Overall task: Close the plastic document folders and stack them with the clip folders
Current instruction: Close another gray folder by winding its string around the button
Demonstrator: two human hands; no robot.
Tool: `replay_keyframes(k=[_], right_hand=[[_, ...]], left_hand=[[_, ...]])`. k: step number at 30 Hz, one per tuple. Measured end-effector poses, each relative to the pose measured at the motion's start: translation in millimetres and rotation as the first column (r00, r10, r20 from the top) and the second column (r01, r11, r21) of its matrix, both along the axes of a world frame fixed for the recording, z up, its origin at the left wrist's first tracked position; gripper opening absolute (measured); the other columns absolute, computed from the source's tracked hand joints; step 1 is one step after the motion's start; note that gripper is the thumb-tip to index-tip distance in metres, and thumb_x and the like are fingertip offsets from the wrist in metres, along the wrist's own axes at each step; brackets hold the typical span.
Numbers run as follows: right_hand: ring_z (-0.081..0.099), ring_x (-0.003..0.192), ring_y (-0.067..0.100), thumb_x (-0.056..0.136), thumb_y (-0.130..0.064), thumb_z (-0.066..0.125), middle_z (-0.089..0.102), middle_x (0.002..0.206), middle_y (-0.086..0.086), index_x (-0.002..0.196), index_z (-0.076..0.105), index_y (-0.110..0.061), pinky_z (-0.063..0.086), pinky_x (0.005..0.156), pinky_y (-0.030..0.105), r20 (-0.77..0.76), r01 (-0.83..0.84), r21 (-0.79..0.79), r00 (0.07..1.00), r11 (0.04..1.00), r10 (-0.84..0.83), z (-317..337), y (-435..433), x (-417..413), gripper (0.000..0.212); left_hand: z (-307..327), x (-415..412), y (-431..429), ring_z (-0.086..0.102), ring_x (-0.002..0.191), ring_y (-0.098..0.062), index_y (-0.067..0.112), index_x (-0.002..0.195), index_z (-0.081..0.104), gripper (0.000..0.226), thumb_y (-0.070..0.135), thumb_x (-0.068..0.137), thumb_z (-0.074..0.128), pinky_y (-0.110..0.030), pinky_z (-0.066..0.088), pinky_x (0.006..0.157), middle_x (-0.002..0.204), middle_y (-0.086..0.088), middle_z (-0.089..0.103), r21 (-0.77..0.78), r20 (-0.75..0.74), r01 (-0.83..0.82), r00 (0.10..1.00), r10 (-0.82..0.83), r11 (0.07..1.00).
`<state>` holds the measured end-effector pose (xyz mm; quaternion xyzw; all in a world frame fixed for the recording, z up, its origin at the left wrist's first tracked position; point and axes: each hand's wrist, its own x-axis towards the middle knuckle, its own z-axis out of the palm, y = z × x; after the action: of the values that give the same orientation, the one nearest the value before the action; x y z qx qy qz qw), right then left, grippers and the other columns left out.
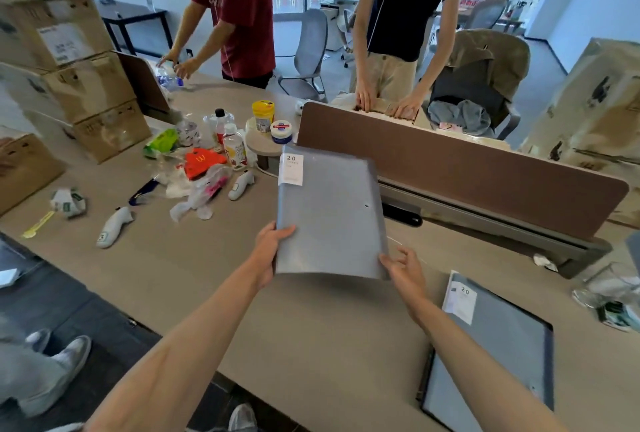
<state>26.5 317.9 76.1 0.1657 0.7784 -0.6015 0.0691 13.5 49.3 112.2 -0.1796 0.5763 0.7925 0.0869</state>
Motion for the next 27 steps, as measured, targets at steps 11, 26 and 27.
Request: replay_keyframes(k=[11,26,27], right_hand=[[0.059,0.076,0.014,0.086,-0.020,0.067,0.067,0.090,0.000,0.111,0.057,-0.020,0.044,0.068,0.029,0.207,0.122,-0.284,0.976,0.951,-0.063,-42,-75,-25,0.027],[0.062,0.054,0.008,0.095,-0.009,0.047,0.066,0.086,0.008,0.094,0.065,-0.013,0.042,0.039,0.016,0.423,0.018,0.094,0.905,0.995,-0.056,-99,-156,-40,0.018],[0.061,0.055,0.011,0.095,-0.009,0.047,0.066,0.086,0.010,0.092,0.066,-0.010,0.041,0.038,0.016,0.407,-0.003,0.133,0.912,0.991,-0.052,-99,-157,-40,0.019]], left_hand=[[-76,22,-84,0.064,0.080,-0.029,0.010,0.100,0.050,0.026,0.006,0.079,0.065,-0.040,0.055,0.072,0.096,-0.015,0.065,-0.039,0.249,0.070,0.967,-0.058,0.997],[-151,-7,-173,0.050,0.115,-0.037,0.008,0.115,0.060,0.047,0.011,0.068,0.063,-0.045,0.050,0.082,0.130,-0.015,0.052,-0.942,0.189,0.279,0.901,-0.391,0.187],[-155,-10,-170,0.056,0.110,-0.038,0.008,0.109,0.064,0.046,0.012,0.063,0.068,-0.045,0.052,0.076,0.126,-0.015,0.056,-0.953,0.216,0.285,0.879,-0.426,0.106]])
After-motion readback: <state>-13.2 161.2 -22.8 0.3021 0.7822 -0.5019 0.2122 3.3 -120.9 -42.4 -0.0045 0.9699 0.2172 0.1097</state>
